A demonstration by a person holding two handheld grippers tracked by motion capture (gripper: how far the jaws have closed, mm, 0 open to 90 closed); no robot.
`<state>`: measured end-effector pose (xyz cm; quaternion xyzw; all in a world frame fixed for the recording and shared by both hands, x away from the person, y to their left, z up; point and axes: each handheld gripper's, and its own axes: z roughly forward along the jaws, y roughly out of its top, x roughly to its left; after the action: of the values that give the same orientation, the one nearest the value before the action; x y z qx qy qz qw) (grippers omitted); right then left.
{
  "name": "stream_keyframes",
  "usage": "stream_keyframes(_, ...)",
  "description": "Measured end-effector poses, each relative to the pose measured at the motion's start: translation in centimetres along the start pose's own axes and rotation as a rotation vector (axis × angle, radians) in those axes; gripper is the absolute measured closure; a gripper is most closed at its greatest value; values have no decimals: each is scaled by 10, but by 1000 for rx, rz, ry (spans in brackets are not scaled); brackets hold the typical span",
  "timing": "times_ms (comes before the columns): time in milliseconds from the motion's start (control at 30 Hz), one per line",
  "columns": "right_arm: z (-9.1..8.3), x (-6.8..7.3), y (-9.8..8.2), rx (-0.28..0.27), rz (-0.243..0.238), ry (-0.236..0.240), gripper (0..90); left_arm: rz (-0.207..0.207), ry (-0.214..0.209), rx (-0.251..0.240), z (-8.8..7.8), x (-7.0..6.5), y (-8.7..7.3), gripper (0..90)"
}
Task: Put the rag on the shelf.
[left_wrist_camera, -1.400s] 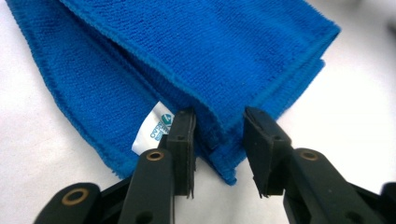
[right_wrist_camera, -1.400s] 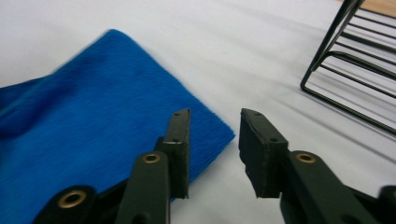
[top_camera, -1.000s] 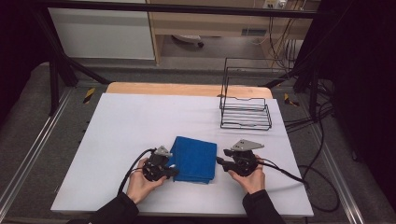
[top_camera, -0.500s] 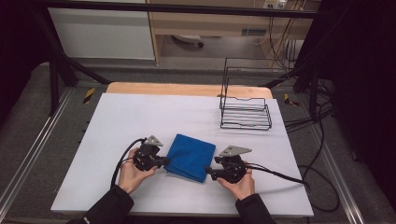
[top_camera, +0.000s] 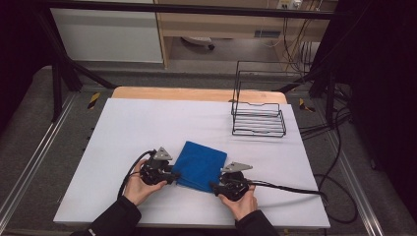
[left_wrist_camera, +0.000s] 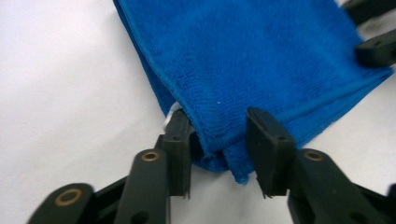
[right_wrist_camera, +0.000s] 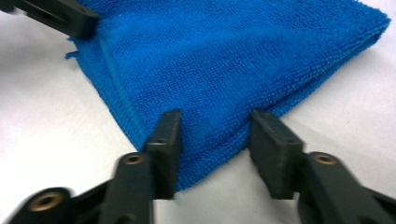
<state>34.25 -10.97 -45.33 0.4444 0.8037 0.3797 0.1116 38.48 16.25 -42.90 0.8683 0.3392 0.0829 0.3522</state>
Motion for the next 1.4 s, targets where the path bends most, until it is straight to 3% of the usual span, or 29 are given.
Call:
stream_keyframes(33, 0, 1, 0, -1, -3, -13, 645, 1, 1, -13, -3, 0, 0, 548)
stream_keyframes(133, 0, 2, 0, 14, 48, 28, 829, -7, 5, -41, -9, 1, 1, 463)
stream_keyframes(233, 0, -3, 2, 12, 84, 57, 868, -17, 0, -56, -14, 2, -1, 405)
stream_keyframes(333, -11, -15, 7, 7, 92, 66, 873, -23, -9, -71, -17, 3, -2, 358)
stream_keyframes(567, -44, -54, 17, 51, 8, 21, 871, -24, -25, -96, -21, 5, 4, 286)
stream_keyframes(733, -41, -83, 15, 90, -67, 16, 861, -26, -42, -118, -15, 9, 24, 247)
stream_keyframes(833, -35, -88, 12, 102, -66, 16, 840, -2, -21, -112, -2, 10, 42, 248)
stream_keyframes(900, -35, -88, 9, 69, -77, -9, 752, 8, -13, -100, 9, 9, 55, 269)
stream_keyframes(1000, -47, -86, 5, -14, -21, -33, 618, 14, -25, -69, 29, 9, 70, 349)
stream_keyframes(1100, -56, -84, -4, -55, 36, -59, 556, 44, 10, -15, 48, 11, 79, 452)
stream_keyframes(1200, -53, -80, -14, -36, 61, -58, 537, 16, -20, 25, 64, 16, 81, 540)
stream_keyframes(1400, -39, -77, -16, -1, 101, -78, 588, 27, -65, 62, 75, 23, 75, 689)
